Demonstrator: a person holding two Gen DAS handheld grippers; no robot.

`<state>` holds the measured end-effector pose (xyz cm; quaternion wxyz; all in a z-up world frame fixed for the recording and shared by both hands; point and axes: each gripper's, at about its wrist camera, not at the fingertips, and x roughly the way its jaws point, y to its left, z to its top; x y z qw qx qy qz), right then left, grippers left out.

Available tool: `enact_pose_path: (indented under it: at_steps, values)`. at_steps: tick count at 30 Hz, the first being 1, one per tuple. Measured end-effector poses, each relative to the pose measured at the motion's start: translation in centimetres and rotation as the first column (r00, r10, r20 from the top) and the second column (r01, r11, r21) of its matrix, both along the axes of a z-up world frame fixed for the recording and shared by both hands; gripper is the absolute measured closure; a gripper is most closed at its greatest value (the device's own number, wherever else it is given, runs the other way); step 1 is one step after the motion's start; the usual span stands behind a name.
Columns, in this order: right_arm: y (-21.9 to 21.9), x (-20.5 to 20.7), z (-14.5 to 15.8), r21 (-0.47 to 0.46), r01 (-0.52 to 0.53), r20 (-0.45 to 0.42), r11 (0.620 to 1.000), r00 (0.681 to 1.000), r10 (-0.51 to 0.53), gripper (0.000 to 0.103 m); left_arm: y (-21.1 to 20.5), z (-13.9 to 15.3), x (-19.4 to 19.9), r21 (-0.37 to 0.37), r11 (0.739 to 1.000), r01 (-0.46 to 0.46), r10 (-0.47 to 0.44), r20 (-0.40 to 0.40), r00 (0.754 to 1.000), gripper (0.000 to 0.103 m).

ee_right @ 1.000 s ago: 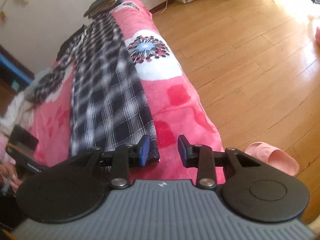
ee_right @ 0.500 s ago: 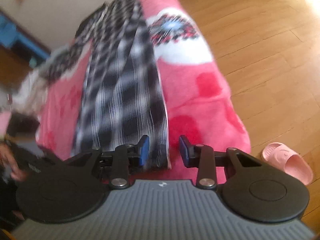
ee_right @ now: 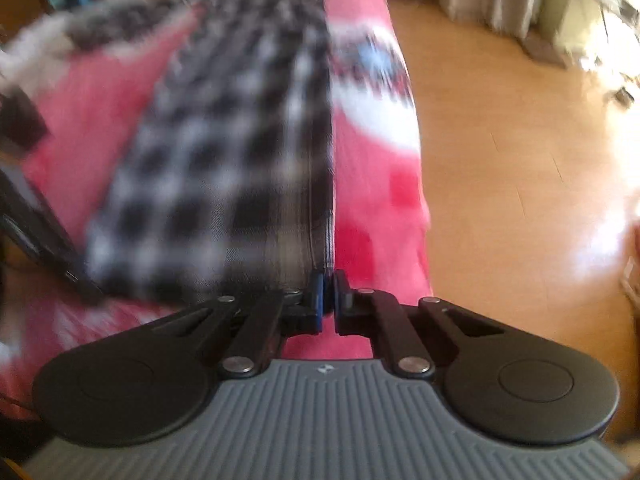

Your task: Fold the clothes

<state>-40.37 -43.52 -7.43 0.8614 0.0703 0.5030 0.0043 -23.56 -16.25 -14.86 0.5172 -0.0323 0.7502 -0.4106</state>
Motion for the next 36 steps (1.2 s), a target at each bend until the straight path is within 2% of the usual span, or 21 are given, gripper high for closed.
enact_pose_path:
  at_steps: [2,4,6,7,8,9,11,13,16,19,20,21,24,25,26,27,28,30,32,34,36]
  values:
    - [-0.4,0.1,-1.3,-0.003,0.034,-0.043,0.999,0.998,-0.034,0.098,0.2,-0.1,0.0,0.010,1.000,-0.008,0.008,-0.022,1.000,0.094]
    - [-0.9,-0.1,-0.8,-0.007,0.059,-0.038,0.998,0.997,-0.060,0.098,0.6,0.0,0.0,0.024,1.000,-0.012,0.013,-0.038,0.999,0.092]
    - [-0.8,-0.3,0.0,-0.066,0.054,-0.045,0.996,0.997,-0.057,0.098,1.4,0.3,0.2,0.042,0.999,-0.012,0.014,-0.040,0.999,0.086]
    - [-0.9,-0.3,0.6,-0.108,0.040,-0.046,0.993,0.998,-0.046,0.097,1.9,0.7,0.6,0.049,0.999,-0.017,0.019,-0.031,0.999,0.080]
    - [-1.0,-0.4,1.3,-0.144,0.029,-0.042,0.989,0.999,-0.035,0.097,2.6,1.3,1.0,0.056,0.998,-0.031,0.031,-0.009,0.999,0.071]
    - [-1.1,-0.5,2.1,-0.163,0.023,-0.023,0.986,0.999,-0.027,0.097,3.1,2.0,1.6,0.058,0.997,-0.044,0.043,0.026,0.999,0.068]
    - [-0.9,-0.4,3.7,-0.166,0.010,0.034,0.986,0.999,-0.004,0.097,4.7,4.5,3.1,0.039,0.998,-0.053,0.046,0.161,0.986,0.067]
    - [0.0,0.3,4.6,-0.164,-0.032,0.105,0.986,0.993,0.050,0.097,4.4,7.2,3.9,-0.015,0.999,-0.042,0.045,0.320,0.946,0.067]
    - [2.4,3.1,4.5,-0.141,-0.155,0.167,0.978,0.970,0.178,0.097,2.1,9.5,3.7,-0.089,0.994,0.070,-0.021,0.466,0.884,0.067]
    - [5.7,6.1,3.0,-0.121,-0.324,0.175,0.938,0.924,0.341,0.097,-1.8,9.7,0.6,-0.097,0.958,0.271,-0.156,0.617,0.771,0.067]
    - [6.6,6.9,2.4,-0.115,-0.362,0.165,0.925,0.911,0.377,0.097,-2.8,8.9,-0.7,-0.079,0.940,0.332,-0.210,0.635,0.743,0.067]
    - [7.2,7.5,1.9,-0.105,-0.385,0.150,0.917,0.905,0.397,0.097,-3.3,7.9,-1.6,-0.059,0.929,0.366,-0.251,0.626,0.738,0.067]
    - [6.6,7.4,-0.2,-0.065,-0.418,0.063,0.906,0.904,0.422,0.097,-2.7,4.4,-4.0,-0.009,0.913,0.408,-0.335,0.554,0.763,0.069]
    - [5.8,6.6,-0.8,-0.052,-0.421,0.029,0.906,0.906,0.422,0.098,-1.9,4.3,-4.8,-0.022,0.907,0.421,-0.330,0.585,0.741,0.068]
    - [4.7,5.4,-1.1,-0.037,-0.424,0.014,0.905,0.905,0.425,0.098,-1.5,4.5,-5.6,-0.021,0.893,0.449,-0.342,0.616,0.710,0.067]
    - [3.8,4.2,-1.2,-0.023,-0.424,-0.010,0.905,0.906,0.424,0.098,-1.1,4.5,-5.9,-0.013,0.884,0.467,-0.357,0.625,0.694,0.067]
    - [3.0,3.1,-1.0,-0.013,-0.419,-0.045,0.908,0.907,0.418,0.098,-0.9,4.7,-6.0,-0.011,0.882,0.471,-0.361,0.627,0.691,0.067]
    - [2.0,1.6,-0.2,-0.017,-0.410,-0.107,0.912,0.908,0.406,0.098,-1.6,5.1,-5.7,-0.011,0.883,0.470,-0.369,0.603,0.707,0.067]
    - [1.8,0.9,1.2,-0.057,-0.414,-0.145,0.909,0.904,0.403,0.097,-1.5,6.1,-5.1,-0.023,0.869,0.494,-0.388,0.587,0.710,0.067]
    - [2.3,1.1,2.9,-0.087,-0.429,-0.094,0.899,0.902,0.422,0.097,-1.4,7.0,-4.7,-0.043,0.855,0.517,-0.403,0.573,0.714,0.064]
    - [3.1,2.7,4.6,-0.090,-0.427,0.002,0.900,0.904,0.428,0.096,-1.7,7.9,-4.5,-0.068,0.844,0.531,-0.403,0.573,0.714,0.061]
